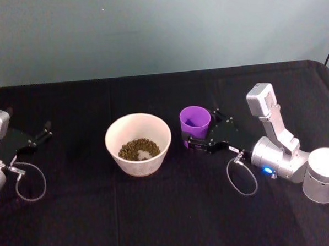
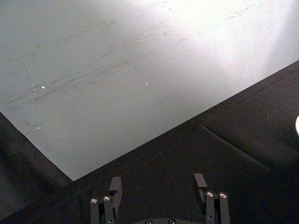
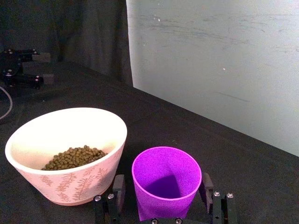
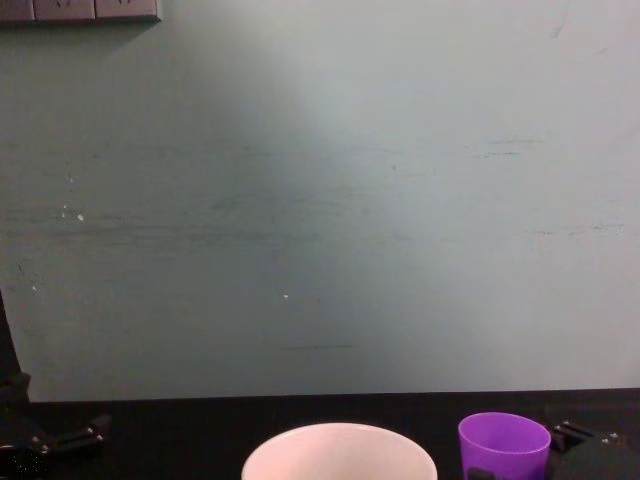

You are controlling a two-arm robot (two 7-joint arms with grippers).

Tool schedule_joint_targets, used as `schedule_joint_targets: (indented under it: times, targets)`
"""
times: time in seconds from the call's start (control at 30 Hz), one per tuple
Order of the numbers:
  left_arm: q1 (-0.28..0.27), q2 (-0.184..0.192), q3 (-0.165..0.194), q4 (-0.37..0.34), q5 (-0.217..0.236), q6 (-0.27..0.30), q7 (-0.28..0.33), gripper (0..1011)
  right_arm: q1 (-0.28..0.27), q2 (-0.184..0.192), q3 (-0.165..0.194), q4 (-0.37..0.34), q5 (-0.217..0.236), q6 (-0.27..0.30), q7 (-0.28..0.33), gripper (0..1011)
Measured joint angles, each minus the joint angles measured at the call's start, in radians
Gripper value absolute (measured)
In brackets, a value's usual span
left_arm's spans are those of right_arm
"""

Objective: Pick up the cup and pour the mung beans from the cup into the bowl.

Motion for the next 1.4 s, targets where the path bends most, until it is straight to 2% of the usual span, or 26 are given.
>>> schedule_joint_targets:
  times: [0.27,0.43,0.53,0.77,0.9,1.0,1.2,1.23,1.3,1.33,1.4]
  targets:
    - [0.000,0.000,0.000,0.000,0.000,0.000,0.000,1000,-0.002,0.001,-0.001,-0.004,-0.004,-0.005,-0.001,1002]
    - [0.000,0.000,0.000,0.000,0.000,0.000,0.000,1000,-0.027,0.015,0.000,-0.051,-0.033,-0.061,-0.020,1002]
    - [0.000,0.000,0.000,0.000,0.000,0.000,0.000,1000,-0.047,0.017,0.013,-0.079,-0.037,-0.097,-0.032,1002]
    - [0.000,0.000,0.000,0.000,0.000,0.000,0.000,1000,-0.074,0.017,0.047,-0.112,-0.017,-0.139,-0.038,1002]
    - [0.000,0.000,0.000,0.000,0.000,0.000,0.000,1000,-0.091,0.014,0.072,-0.132,-0.002,-0.160,-0.049,1002]
    - [0.000,0.000,0.000,0.000,0.000,0.000,0.000,1000,-0.121,0.011,0.105,-0.170,0.015,-0.174,-0.067,1002]
    - [0.000,0.000,0.000,0.000,0.000,0.000,0.000,1000,-0.176,-0.002,0.158,-0.244,0.006,-0.163,-0.151,1002]
    - [0.000,0.000,0.000,0.000,0.000,0.000,0.000,1000,-0.196,-0.010,0.176,-0.270,-0.012,-0.149,-0.195,1002]
    - [0.000,0.000,0.000,0.000,0.000,0.000,0.000,1000,-0.213,-0.018,0.191,-0.292,-0.037,-0.132,-0.244,1002]
    - [0.000,0.000,0.000,0.000,0.000,0.000,0.000,1000,-0.231,-0.025,0.205,-0.312,-0.068,-0.111,-0.293,1002]
    - [0.000,0.000,0.000,0.000,0.000,0.000,0.000,1000,-0.246,-0.033,0.218,-0.330,-0.101,-0.083,-0.343,1002]
